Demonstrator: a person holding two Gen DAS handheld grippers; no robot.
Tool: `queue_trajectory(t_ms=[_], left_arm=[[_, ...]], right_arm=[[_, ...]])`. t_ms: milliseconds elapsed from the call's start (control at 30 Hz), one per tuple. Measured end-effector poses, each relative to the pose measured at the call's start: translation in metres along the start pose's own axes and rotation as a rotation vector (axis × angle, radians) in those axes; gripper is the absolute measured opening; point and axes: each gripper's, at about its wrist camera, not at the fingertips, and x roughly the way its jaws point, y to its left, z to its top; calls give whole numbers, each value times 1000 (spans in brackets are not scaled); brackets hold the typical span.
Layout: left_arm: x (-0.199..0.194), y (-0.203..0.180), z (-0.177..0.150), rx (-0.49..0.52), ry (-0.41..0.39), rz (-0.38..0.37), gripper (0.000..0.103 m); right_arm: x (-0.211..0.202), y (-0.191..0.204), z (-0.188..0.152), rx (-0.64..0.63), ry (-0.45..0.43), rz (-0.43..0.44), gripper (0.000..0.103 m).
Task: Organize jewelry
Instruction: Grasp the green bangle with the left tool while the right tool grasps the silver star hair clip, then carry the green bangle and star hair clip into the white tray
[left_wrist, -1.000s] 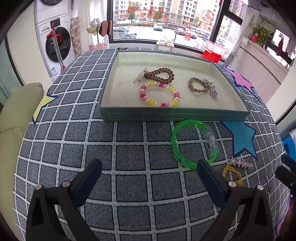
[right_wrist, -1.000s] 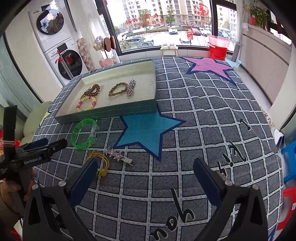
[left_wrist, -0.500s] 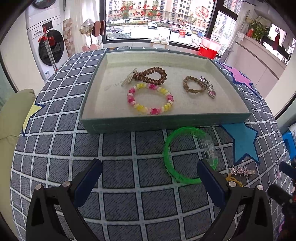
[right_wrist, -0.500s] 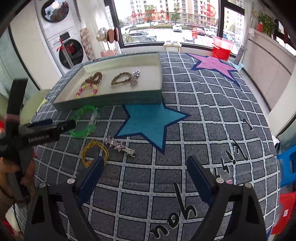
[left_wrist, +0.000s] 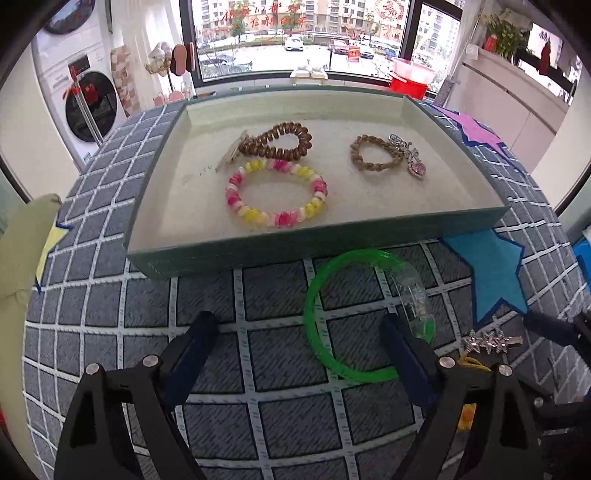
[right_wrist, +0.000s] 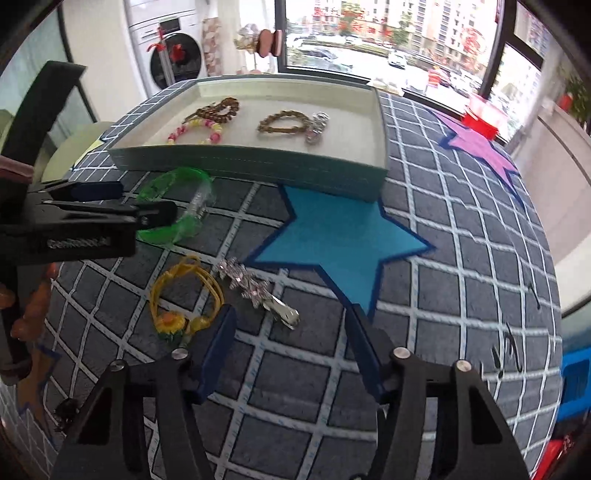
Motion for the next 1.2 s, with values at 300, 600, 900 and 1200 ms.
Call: queue_trajectory(t_ms=[300,600,900,1200], left_arm=[[-2,-13,1,56,-22,-12,83],[-9,-28,0,132,-29,-51,22],[-13,-23,-3,94,-20,-78,21],[-27,-20,-10,71,-32,-112,21]], right_arm=[[4,7,9,-81,-12,49,44],[0,7,6,-66,-26,67,18],[-16,-25,0,79,-99,143,18],[-33,-41,0,153,-155,203,19]])
